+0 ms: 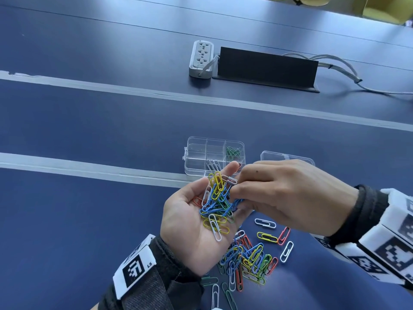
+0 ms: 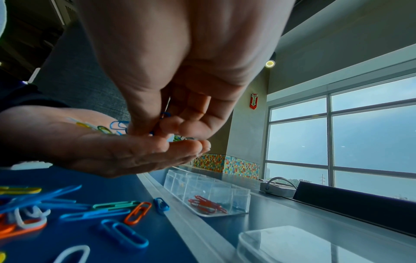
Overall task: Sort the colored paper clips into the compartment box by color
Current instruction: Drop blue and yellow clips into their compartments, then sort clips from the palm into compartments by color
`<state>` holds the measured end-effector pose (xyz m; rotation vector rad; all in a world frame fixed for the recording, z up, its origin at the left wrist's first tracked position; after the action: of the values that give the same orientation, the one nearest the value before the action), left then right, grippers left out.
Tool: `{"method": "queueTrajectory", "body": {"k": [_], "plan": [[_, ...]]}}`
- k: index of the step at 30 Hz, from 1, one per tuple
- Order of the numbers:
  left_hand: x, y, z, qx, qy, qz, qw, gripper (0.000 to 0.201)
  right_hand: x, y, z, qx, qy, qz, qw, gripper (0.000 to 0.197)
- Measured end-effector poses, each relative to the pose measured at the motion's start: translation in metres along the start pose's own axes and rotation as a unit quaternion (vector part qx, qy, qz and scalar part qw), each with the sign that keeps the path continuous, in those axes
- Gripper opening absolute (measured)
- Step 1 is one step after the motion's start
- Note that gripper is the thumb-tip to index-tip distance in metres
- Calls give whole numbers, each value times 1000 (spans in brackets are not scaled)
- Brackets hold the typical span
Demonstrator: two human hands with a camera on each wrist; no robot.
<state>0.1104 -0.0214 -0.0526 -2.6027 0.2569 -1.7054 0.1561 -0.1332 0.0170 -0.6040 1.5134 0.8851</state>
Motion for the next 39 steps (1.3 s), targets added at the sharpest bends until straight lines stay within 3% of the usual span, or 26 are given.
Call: {"method": "queueTrajectory", "body": {"k": [8,12,17,23,29,39], "plan": [[3,-1,-1,5,22,7,1000,43,-22,-2,14,27,-20,78,996,24],[4,0,-3,-4,30,18,999,46,-35,-14,38,93,-35,-15,995,23],[5,0,-3,5,20,14,1000,49,-25,-39,78,204,72,-133,967,17],[5,-3,-2,22,5,17,1000,49,-9,-28,106,196,160,-254,934,19],[7,-4,-2,22,7,10,1000,49,-3,-26,115,203,186,-187,943,19],[5,-3,-2,22,8,18,1000,48,-13,-39,102,205,100,-56,972,25]]}}
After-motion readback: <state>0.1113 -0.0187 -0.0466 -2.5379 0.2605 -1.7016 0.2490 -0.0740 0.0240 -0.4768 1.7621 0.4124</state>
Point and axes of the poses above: each hand's wrist, its own z-axis towards the middle knuckle, its own x-axis out of the palm, y = z × x, the point moved 3 cm from there along z, towards the middle knuckle, and after that the axes turned 14 degrees about x, right-handed, at the moved point
